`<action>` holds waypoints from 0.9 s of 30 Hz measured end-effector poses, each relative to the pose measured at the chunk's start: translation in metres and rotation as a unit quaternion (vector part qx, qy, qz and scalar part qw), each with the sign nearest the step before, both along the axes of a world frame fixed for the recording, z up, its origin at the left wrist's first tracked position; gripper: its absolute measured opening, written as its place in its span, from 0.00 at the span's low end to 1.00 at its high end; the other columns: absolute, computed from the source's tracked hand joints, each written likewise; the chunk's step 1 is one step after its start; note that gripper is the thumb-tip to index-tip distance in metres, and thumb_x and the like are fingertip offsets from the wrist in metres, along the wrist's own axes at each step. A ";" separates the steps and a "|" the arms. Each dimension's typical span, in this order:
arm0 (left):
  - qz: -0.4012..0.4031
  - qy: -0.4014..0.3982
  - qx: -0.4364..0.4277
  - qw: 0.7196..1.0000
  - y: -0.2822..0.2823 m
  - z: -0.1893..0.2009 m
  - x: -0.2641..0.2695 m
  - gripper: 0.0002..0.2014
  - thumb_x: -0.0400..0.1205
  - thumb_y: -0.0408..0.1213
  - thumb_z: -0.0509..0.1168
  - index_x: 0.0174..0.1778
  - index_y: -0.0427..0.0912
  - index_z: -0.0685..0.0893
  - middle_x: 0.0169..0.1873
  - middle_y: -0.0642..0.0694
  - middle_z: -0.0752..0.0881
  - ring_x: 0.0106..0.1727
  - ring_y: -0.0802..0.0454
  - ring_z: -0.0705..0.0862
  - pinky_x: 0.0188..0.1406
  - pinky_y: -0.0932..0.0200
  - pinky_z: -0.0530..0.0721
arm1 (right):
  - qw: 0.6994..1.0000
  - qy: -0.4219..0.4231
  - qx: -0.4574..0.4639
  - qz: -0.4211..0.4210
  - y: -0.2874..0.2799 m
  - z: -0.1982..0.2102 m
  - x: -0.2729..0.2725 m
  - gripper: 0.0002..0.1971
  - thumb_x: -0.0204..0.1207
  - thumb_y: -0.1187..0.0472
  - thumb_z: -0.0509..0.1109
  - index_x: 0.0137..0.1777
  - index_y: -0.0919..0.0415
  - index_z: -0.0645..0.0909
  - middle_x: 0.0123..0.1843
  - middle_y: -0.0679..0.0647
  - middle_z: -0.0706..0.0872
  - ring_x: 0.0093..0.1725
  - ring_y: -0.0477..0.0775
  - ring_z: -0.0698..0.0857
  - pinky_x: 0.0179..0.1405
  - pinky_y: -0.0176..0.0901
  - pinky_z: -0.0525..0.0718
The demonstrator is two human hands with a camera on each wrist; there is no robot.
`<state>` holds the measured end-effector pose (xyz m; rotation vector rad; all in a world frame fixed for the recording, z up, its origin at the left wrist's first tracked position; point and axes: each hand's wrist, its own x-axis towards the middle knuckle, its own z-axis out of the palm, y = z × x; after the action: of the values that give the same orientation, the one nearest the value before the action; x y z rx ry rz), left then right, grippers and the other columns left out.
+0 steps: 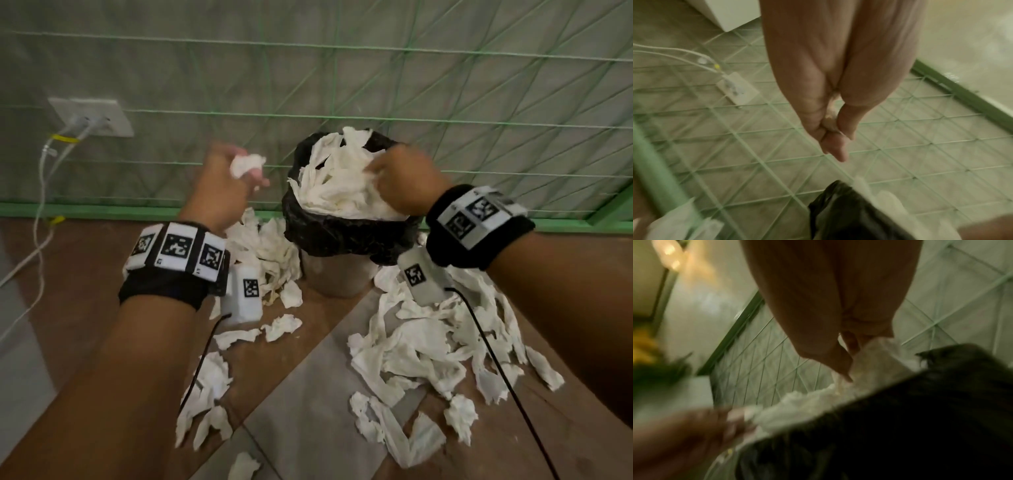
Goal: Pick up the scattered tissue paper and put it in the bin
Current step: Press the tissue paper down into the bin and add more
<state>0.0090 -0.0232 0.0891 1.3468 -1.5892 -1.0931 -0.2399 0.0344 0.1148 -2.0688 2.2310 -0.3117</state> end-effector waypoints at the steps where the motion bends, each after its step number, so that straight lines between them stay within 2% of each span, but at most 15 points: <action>1: -0.007 0.022 -0.033 0.999 0.002 0.011 -0.006 0.13 0.82 0.37 0.67 0.60 0.48 0.73 0.56 0.48 0.87 0.53 0.52 0.89 0.56 0.51 0.86 | 0.998 0.008 0.051 0.022 0.006 -0.006 0.004 0.13 0.78 0.67 0.63 0.56 0.67 0.87 0.60 0.62 0.88 0.57 0.64 0.84 0.65 0.58 0.79; 4: -0.021 -0.007 -0.129 0.991 0.005 0.042 -0.033 0.09 0.78 0.40 0.72 0.52 0.48 0.83 0.51 0.52 0.88 0.51 0.55 0.89 0.55 0.54 0.87 | 0.990 -0.059 0.121 0.045 0.009 -0.012 0.000 0.14 0.80 0.66 0.58 0.56 0.58 0.84 0.63 0.54 0.85 0.64 0.60 0.78 0.75 0.67 0.67; 7: -0.029 -0.056 -0.208 0.976 0.004 0.052 -0.066 0.03 0.75 0.44 0.74 0.43 0.55 0.89 0.47 0.49 0.89 0.47 0.54 0.89 0.53 0.52 0.88 | 0.982 -0.186 -0.008 0.005 0.008 0.005 -0.015 0.15 0.74 0.71 0.59 0.44 0.49 0.79 0.51 0.51 0.86 0.58 0.58 0.83 0.69 0.65 0.76; 9: -0.053 -0.109 -0.233 0.965 0.003 0.046 -0.085 0.05 0.73 0.45 0.74 0.43 0.53 0.91 0.44 0.46 0.89 0.44 0.51 0.88 0.51 0.54 0.87 | 0.944 -0.311 -0.103 -0.035 0.013 0.018 -0.033 0.18 0.67 0.74 0.59 0.34 0.46 0.76 0.42 0.54 0.89 0.53 0.59 0.88 0.62 0.65 0.82; 12: -0.102 -0.237 -0.221 0.941 0.005 0.027 -0.105 0.08 0.69 0.43 0.78 0.43 0.50 0.91 0.39 0.49 0.87 0.45 0.47 0.86 0.52 0.52 0.84 | 0.932 -0.317 -0.145 -0.104 0.029 0.010 -0.072 0.15 0.56 0.70 0.58 0.27 0.47 0.78 0.34 0.55 0.89 0.46 0.63 0.90 0.54 0.67 0.86; 14: -0.124 -0.325 -0.216 0.912 0.005 0.013 -0.112 0.09 0.67 0.44 0.80 0.41 0.49 0.91 0.40 0.48 0.89 0.49 0.44 0.86 0.59 0.43 0.83 | 0.958 -0.246 -0.055 -0.137 0.045 -0.017 -0.099 0.13 0.60 0.71 0.60 0.29 0.51 0.79 0.35 0.57 0.89 0.45 0.66 0.90 0.50 0.63 0.88; 15: -0.138 -0.352 -0.207 0.902 0.005 0.008 -0.113 0.08 0.68 0.44 0.79 0.40 0.49 0.92 0.41 0.48 0.90 0.51 0.44 0.87 0.60 0.41 0.82 | 0.967 -0.208 0.034 -0.143 0.055 -0.034 -0.110 0.12 0.66 0.71 0.63 0.33 0.53 0.80 0.37 0.58 0.89 0.44 0.65 0.90 0.48 0.55 0.89; 17: -0.180 -0.368 -0.176 0.895 0.004 0.001 -0.114 0.06 0.72 0.45 0.76 0.42 0.49 0.93 0.43 0.49 0.92 0.52 0.46 0.87 0.59 0.43 0.84 | 0.948 -0.119 0.261 -0.139 0.087 -0.077 -0.120 0.06 0.77 0.64 0.65 0.52 0.57 0.81 0.41 0.53 0.85 0.39 0.54 0.85 0.36 0.37 0.85; 18: -0.199 -0.369 -0.168 0.892 0.004 -0.001 -0.114 0.06 0.75 0.45 0.74 0.43 0.49 0.93 0.43 0.49 0.92 0.51 0.47 0.87 0.58 0.45 0.85 | 0.927 -0.073 0.345 -0.128 0.103 -0.100 -0.119 0.13 0.80 0.57 0.66 0.64 0.53 0.78 0.44 0.49 0.82 0.40 0.49 0.83 0.34 0.30 0.83; 19: -0.212 -0.365 -0.162 0.892 0.004 -0.002 -0.113 0.07 0.77 0.45 0.71 0.43 0.48 0.93 0.43 0.48 0.92 0.50 0.48 0.87 0.56 0.46 0.85 | 0.912 -0.044 0.393 -0.104 0.118 -0.123 -0.116 0.23 0.79 0.48 0.68 0.73 0.47 0.71 0.53 0.49 0.82 0.47 0.50 0.83 0.43 0.33 0.84; 21: -0.204 -0.315 -0.153 0.914 0.001 -0.001 -0.110 0.08 0.79 0.44 0.67 0.44 0.48 0.92 0.40 0.50 0.90 0.46 0.50 0.87 0.53 0.50 0.85 | 0.910 -0.056 0.406 -0.066 0.142 -0.162 -0.103 0.39 0.70 0.35 0.70 0.79 0.33 0.56 0.76 0.56 0.69 0.70 0.60 0.77 0.69 0.52 0.78; 22: -0.181 -0.268 -0.153 0.934 0.001 0.001 -0.107 0.08 0.80 0.45 0.66 0.45 0.50 0.91 0.39 0.53 0.89 0.44 0.53 0.86 0.50 0.53 0.84 | 0.915 -0.070 0.394 -0.054 0.150 -0.177 -0.093 0.41 0.68 0.33 0.71 0.79 0.29 0.54 0.79 0.58 0.61 0.73 0.64 0.74 0.73 0.56 0.74; 24: -0.087 -0.151 -0.162 0.971 -0.001 0.001 -0.093 0.07 0.80 0.44 0.65 0.48 0.50 0.88 0.36 0.56 0.85 0.38 0.59 0.82 0.43 0.61 0.81 | 0.924 -0.059 0.377 -0.020 0.159 -0.199 -0.070 0.31 0.72 0.39 0.69 0.75 0.35 0.64 0.76 0.59 0.57 0.67 0.66 0.78 0.69 0.54 0.77; 26: 0.057 -0.060 -0.177 0.981 -0.002 -0.004 -0.069 0.07 0.81 0.42 0.63 0.48 0.48 0.86 0.36 0.56 0.83 0.37 0.62 0.80 0.39 0.70 0.78 | 0.942 -0.015 0.335 0.013 0.158 -0.209 -0.053 0.14 0.79 0.52 0.64 0.64 0.50 0.75 0.68 0.60 0.67 0.53 0.64 0.82 0.57 0.52 0.82; 27: 0.131 -0.052 -0.162 0.977 -0.003 -0.014 -0.054 0.07 0.81 0.41 0.62 0.47 0.47 0.85 0.37 0.53 0.84 0.38 0.60 0.81 0.40 0.69 0.77 | 0.950 -0.001 0.310 0.027 0.154 -0.207 -0.046 0.10 0.80 0.56 0.61 0.59 0.55 0.76 0.63 0.61 0.72 0.50 0.63 0.82 0.51 0.50 0.82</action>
<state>-0.0447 -0.0263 0.0753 1.3592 -1.5321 -0.5840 -0.2863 0.1886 -0.0920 -1.7644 1.9188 0.3530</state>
